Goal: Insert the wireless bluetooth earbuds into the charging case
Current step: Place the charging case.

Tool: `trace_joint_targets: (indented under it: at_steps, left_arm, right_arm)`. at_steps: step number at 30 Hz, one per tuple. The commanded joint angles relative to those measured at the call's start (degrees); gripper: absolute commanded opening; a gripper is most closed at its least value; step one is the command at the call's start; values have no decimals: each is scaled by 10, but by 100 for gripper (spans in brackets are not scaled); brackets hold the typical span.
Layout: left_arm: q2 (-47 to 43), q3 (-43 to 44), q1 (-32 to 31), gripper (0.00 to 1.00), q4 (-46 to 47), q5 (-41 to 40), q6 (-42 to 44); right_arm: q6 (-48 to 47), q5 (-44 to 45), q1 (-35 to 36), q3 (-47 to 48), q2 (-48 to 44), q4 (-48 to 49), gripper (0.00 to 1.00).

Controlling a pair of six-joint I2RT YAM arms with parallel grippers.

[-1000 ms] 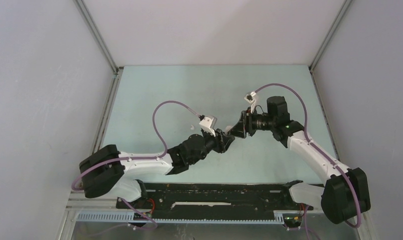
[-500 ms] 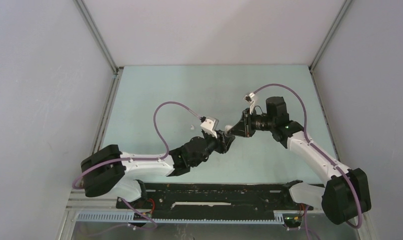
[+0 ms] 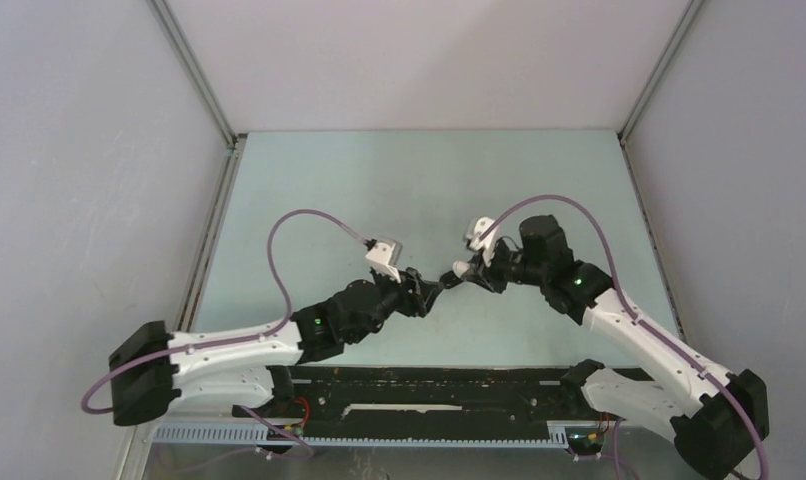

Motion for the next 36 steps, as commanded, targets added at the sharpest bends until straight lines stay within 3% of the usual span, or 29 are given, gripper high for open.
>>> trace_joint_targets:
  at_steps: [1,5,8,11,15,18,22,26,27,32,34,36]
  left_arm:
    - [-91,4,-1,65,-178,-133,-49]
    - [-154,-25,2,68,-248,-239,-91]
    - [-197,-52,8,71,-252,-270,-101]
    - [-215,-60,10,76,-256,-281,-89]
    - [-206,-43,23,90,-285,-278,-92]
    - [-187,-33,44,93,-301,-249,-96]
    - [-175,-31,54,93,-305,-238,-98]
    - [-180,-36,61,93,-301,-235,-99]
    - [-182,-36,62,93,-300,-230,-102]
    - [-183,-38,64,92,-286,-205,-104]
    - [-172,-41,64,92,-272,-192,-105]
    - [-155,-45,64,92,-250,-169,-105]
  right_arm:
    - [-181,236,107,-35,15,-51,0]
    - [-212,399,183,-104,70,-26,0]
    - [-216,499,222,-135,124,11,0]
    - [-225,563,247,-144,175,39,0]
    - [-226,597,297,-142,232,51,1]
    - [-198,592,327,-127,276,21,28]
    - [-141,509,323,-77,280,-87,47]
    - [-142,399,286,-50,194,-159,89]
    - [-149,363,268,-38,168,-182,95]
    - [-159,124,91,48,20,-236,100]
    - [-166,37,18,76,13,-257,100]
    - [-242,-70,-52,87,19,-296,100]
